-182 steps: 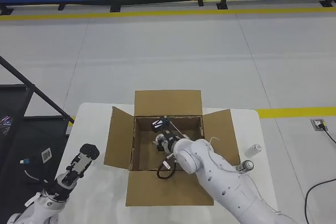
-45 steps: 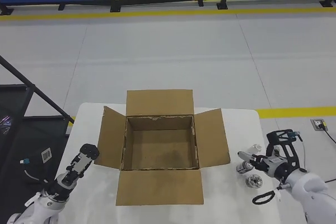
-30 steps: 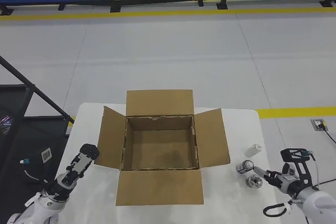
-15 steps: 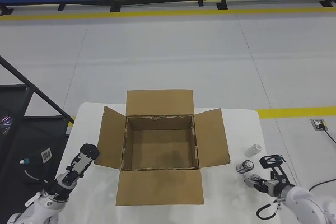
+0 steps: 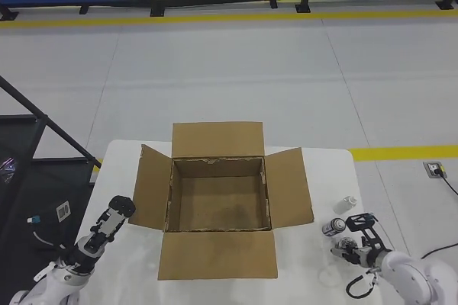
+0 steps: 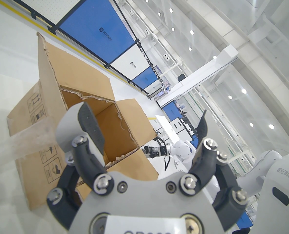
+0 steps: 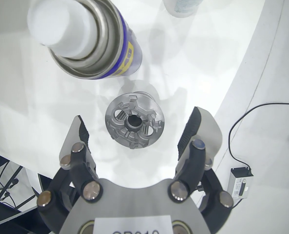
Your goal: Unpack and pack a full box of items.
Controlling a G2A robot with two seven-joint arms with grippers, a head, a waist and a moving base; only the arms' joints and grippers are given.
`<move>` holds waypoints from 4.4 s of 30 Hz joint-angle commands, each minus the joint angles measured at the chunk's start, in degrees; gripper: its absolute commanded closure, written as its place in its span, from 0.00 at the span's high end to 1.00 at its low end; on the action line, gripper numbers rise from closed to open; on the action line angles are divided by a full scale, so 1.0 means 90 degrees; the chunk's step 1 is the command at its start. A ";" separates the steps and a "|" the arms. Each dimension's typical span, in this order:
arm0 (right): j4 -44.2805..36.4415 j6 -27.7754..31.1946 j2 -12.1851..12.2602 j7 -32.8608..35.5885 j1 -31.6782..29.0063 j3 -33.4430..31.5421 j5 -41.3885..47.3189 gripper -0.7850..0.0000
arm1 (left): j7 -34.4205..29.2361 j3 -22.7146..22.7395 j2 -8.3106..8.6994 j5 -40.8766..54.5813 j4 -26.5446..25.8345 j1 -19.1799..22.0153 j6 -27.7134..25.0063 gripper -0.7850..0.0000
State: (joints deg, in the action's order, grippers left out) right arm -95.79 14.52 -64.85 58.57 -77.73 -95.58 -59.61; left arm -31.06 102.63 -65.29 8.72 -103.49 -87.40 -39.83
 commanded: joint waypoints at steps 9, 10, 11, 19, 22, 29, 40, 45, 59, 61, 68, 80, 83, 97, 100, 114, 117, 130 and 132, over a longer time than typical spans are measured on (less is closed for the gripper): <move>-0.0106 -0.0002 0.0061 -0.0081 -0.0036 -0.0165 0.0233 0.00 | 0.0000 0.0000 0.0000 0.0000 0.0000 0.0000 0.0000 1.00; -0.0235 -0.0003 0.0075 -0.0086 -0.0088 -0.0278 0.0290 0.00 | 0.0000 0.0000 0.0000 0.0000 0.0000 0.0000 0.0000 1.00; -0.0404 -0.0016 0.0090 -0.0094 -0.0152 -0.0424 0.0360 0.00 | 0.0000 0.0000 0.0000 0.0000 0.0000 0.0000 0.0000 1.00; -0.3088 -0.0800 0.0144 -0.0017 -0.0821 -0.1863 0.1425 0.00 | 0.0000 0.0000 0.0000 0.0000 0.0000 0.0000 0.0000 1.00; -0.4142 -0.1188 0.0150 0.0115 -0.0800 -0.1744 0.1429 0.00 | 0.0000 0.0000 0.0000 0.0000 0.0000 0.0000 0.0000 1.00; -0.4318 -0.1380 0.0198 0.0674 0.0887 0.0738 0.0413 0.00 | 0.0421 0.0297 -0.0007 0.0038 -0.0091 -0.0355 -0.0118 1.00; -0.2058 -0.3190 -0.0622 0.1374 0.4465 0.5686 -0.1051 0.00 | 0.0737 0.0705 -0.0024 0.0259 -0.0146 -0.0995 -0.0435 1.00; -0.1295 -0.3654 -0.0979 0.1392 0.5216 0.6277 -0.0722 0.00 | 0.0737 0.0705 -0.0024 0.0259 -0.0146 -0.0995 -0.0435 1.00; -0.1295 -0.3654 -0.0979 0.1392 0.5216 0.6277 -0.0722 0.00 | 0.0737 0.0705 -0.0024 0.0259 -0.0146 -0.0995 -0.0435 1.00; -0.1147 -0.3557 -0.0991 0.1140 0.5127 0.6247 -0.0610 0.00 | 0.0737 0.0705 -0.0024 0.0259 -0.0146 -0.0995 -0.0435 1.00; 0.0988 -0.2874 -0.1507 0.0232 0.6026 0.6727 0.0524 0.00 | 0.0737 0.0705 -0.0024 0.0259 -0.0146 -0.0995 -0.0435 1.00; 0.5172 -0.2201 -0.3106 -0.0615 0.7295 0.8177 0.1907 0.00 | 0.0737 0.0705 -0.0024 0.0259 -0.0146 -0.0995 -0.0435 1.00; 0.5909 -0.2084 -0.3430 -0.0899 0.7345 0.8331 0.2006 0.00 | 0.0737 0.0705 -0.0024 0.0259 -0.0146 -0.0995 -0.0435 1.00; 0.7805 -0.1599 -0.4306 -0.1637 0.7520 0.8350 0.2288 1.00 | 0.0737 0.0705 -0.0024 0.0259 -0.0146 -0.0995 -0.0435 1.00; 0.7771 -0.1702 -0.4377 -0.1748 0.7575 0.8330 0.2181 1.00 | 0.0737 0.0705 -0.0024 0.0259 -0.0146 -0.0995 -0.0435 1.00; 0.3853 -0.3737 -0.3408 -0.1352 0.6646 0.7585 0.0239 1.00 | 0.0737 0.0705 -0.0024 0.0259 -0.0146 -0.0995 -0.0435 1.00; 0.2081 -0.4118 -0.2888 -0.0712 0.5853 0.7069 -0.0878 1.00 | 0.0737 0.0705 -0.0024 0.0259 -0.0146 -0.0995 -0.0435 1.00; -0.4235 -0.4423 -0.1559 0.1706 0.0519 0.3648 -0.5584 1.00 | 0.0737 0.0705 -0.0024 0.0259 -0.0146 -0.0995 -0.0435 1.00; -0.4318 -0.4634 -0.1526 0.1458 -0.0057 0.3138 -0.5525 1.00 | 0.0737 0.0705 -0.0024 0.0259 -0.0146 -0.0995 -0.0435 1.00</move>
State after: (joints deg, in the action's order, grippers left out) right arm -135.12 -25.68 -78.66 72.92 -75.16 -64.92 -109.87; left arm -24.44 108.97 -65.51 11.06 -104.80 -96.36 -43.75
